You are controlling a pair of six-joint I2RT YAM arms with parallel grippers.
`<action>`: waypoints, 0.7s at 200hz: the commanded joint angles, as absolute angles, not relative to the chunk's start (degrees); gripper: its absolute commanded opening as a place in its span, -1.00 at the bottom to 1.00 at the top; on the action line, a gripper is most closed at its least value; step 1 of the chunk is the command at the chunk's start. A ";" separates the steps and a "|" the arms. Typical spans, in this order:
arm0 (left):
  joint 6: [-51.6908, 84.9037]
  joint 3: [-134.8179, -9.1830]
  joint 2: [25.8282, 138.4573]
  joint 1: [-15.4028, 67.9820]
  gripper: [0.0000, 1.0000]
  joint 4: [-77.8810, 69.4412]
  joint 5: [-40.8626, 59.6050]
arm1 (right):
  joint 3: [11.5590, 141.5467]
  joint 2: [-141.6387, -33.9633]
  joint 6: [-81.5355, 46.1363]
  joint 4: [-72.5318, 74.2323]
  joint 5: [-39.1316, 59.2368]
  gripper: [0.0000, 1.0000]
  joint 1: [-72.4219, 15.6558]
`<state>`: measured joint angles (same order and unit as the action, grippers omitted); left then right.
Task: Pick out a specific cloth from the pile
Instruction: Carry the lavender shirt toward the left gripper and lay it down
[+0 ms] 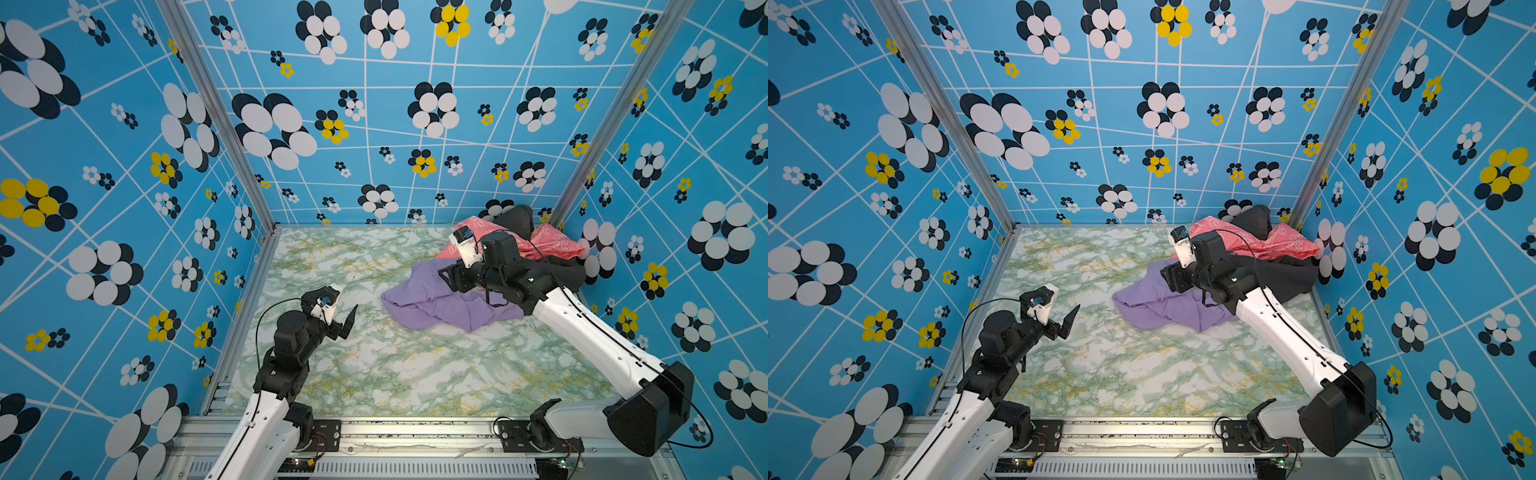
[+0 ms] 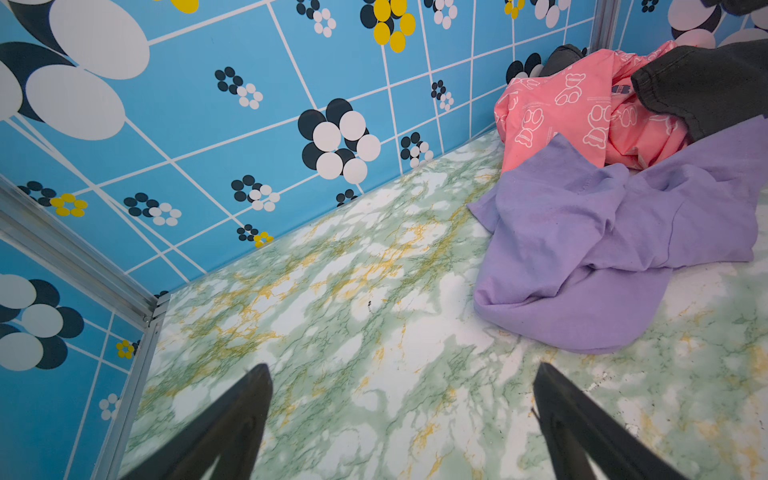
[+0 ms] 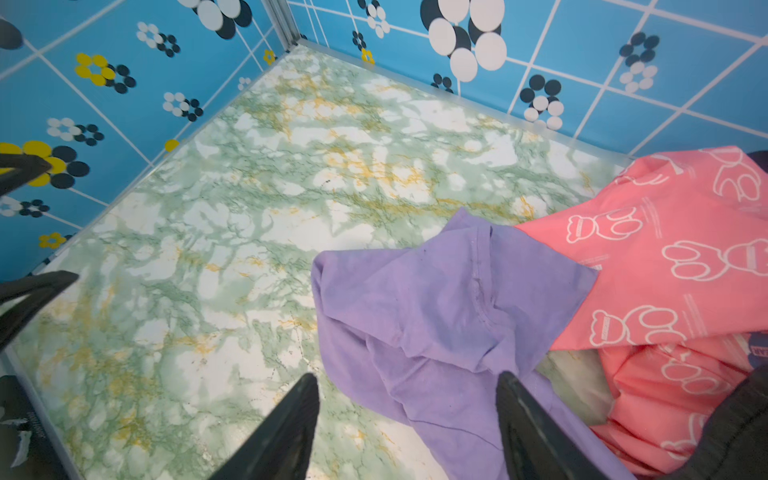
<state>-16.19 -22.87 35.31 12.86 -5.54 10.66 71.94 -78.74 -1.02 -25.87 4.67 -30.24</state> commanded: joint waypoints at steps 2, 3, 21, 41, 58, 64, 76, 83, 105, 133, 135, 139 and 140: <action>-17.05 -23.16 34.89 13.45 0.98 -5.01 10.28 | 70.41 -81.41 -3.94 -27.46 1.02 0.40 -29.98; -17.05 -23.18 34.89 13.49 0.98 -4.97 10.28 | 70.40 -81.53 -4.17 -27.48 0.99 0.40 -29.98; -17.23 -23.16 35.00 13.53 0.98 -4.81 10.00 | 70.77 -85.32 -8.32 -27.29 0.39 0.40 -29.98; -17.23 -23.19 34.91 13.57 0.99 -4.90 10.02 | 72.79 -90.65 -12.73 -28.18 1.17 0.38 -30.08; -17.40 -23.32 34.64 13.64 0.99 -4.54 10.13 | 74.87 -95.06 -16.34 -29.14 2.06 0.32 -30.06; -17.48 -23.36 34.49 13.73 0.99 -4.42 10.01 | 75.56 -96.49 -17.42 -29.59 2.46 0.30 -30.00; -17.58 -23.29 34.07 13.88 0.98 -4.14 9.63 | 76.68 -99.11 -19.88 -30.22 2.96 0.26 -30.01; -17.67 -23.24 33.81 13.96 0.98 -3.98 9.33 | 77.21 -100.54 -21.26 -30.27 3.30 0.24 -30.10; -17.75 -23.06 33.22 14.21 0.98 -3.88 8.90 | 78.83 -104.92 -24.60 -30.15 3.91 0.09 -30.23; -17.93 -23.07 33.22 14.58 0.99 -3.76 8.62 | 80.89 -108.41 -27.85 -29.27 6.15 -0.35 -30.63; -17.93 -23.10 33.22 14.59 0.99 -3.78 8.64 | 80.93 -108.47 -28.06 -29.07 6.37 -0.42 -30.64; -17.95 -23.07 33.23 14.62 0.99 -3.71 8.61 | 81.07 -108.56 -28.35 -28.62 6.88 -0.54 -30.67; -17.98 -23.09 33.23 14.61 0.99 -3.70 8.61 | 81.10 -108.55 -28.37 -28.55 6.96 -0.56 -30.67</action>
<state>-17.23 -22.87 33.61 14.09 -4.23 9.37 78.74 -107.28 -23.97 -28.77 4.03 -30.26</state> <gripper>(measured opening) 0.992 0.346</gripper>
